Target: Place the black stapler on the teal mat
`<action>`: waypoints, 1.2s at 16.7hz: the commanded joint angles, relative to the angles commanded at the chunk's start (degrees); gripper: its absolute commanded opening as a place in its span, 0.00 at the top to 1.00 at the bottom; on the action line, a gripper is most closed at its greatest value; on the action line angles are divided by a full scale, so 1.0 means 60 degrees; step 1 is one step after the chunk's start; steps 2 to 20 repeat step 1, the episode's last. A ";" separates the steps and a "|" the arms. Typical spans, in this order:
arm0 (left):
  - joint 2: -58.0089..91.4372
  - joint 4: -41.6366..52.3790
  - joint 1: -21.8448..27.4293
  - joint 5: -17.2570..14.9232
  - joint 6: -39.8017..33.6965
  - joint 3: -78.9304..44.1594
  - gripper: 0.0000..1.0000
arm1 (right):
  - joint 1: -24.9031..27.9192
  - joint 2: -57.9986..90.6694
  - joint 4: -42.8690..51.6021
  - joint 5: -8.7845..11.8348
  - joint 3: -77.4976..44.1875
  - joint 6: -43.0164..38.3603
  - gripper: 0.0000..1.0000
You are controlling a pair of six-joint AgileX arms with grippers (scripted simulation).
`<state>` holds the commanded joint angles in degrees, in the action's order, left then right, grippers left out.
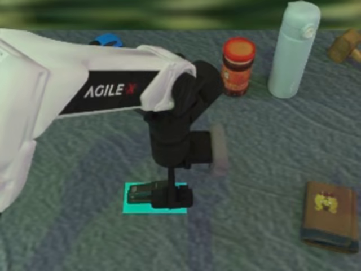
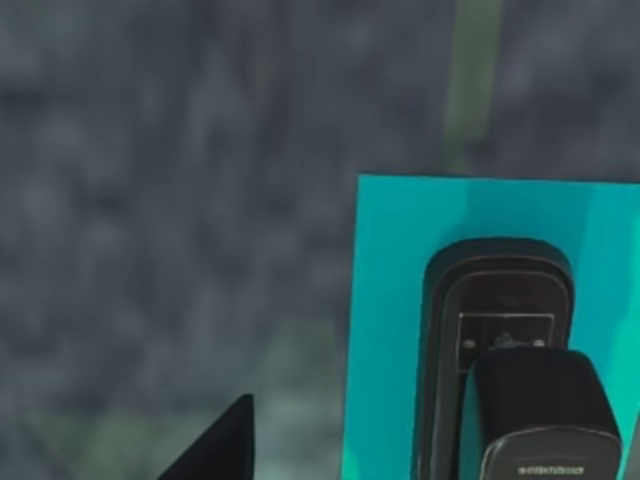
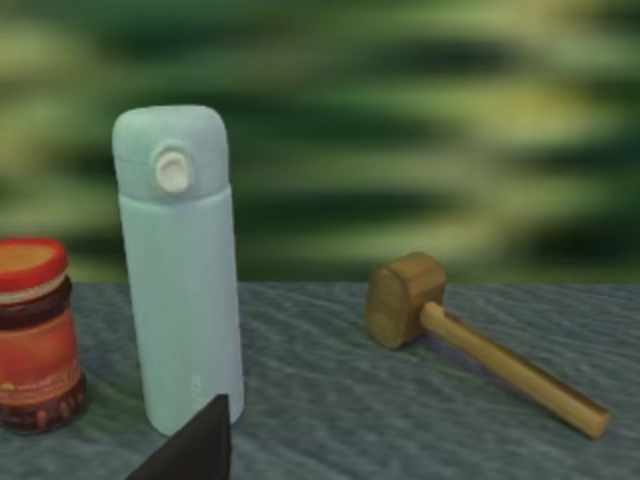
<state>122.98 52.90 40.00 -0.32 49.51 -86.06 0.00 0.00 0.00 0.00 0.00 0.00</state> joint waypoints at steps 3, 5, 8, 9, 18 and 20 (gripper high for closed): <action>0.0000 0.0000 0.0000 0.0000 0.0000 0.0000 0.00 | 0.0000 0.0000 0.0000 0.0000 0.0000 0.0000 0.00; 0.0000 0.0000 0.0000 0.0000 0.0000 0.0000 0.00 | 0.0000 0.0000 0.0000 0.0000 0.0000 0.0000 0.00; 0.0000 0.0000 0.0000 0.0000 0.0000 0.0000 0.00 | 0.0000 0.0000 0.0000 0.0000 0.0000 0.0000 0.00; 0.0000 0.0000 0.0000 0.0000 0.0000 0.0000 0.00 | 0.0000 0.0000 0.0000 0.0000 0.0000 0.0000 0.00; 0.0000 0.0000 0.0000 0.0000 0.0000 0.0000 0.00 | 0.0000 0.0000 0.0000 0.0000 0.0000 0.0000 0.00; 0.0000 0.0000 0.0000 0.0000 0.0000 0.0000 0.00 | 0.0000 0.0000 0.0000 0.0000 0.0000 0.0000 0.00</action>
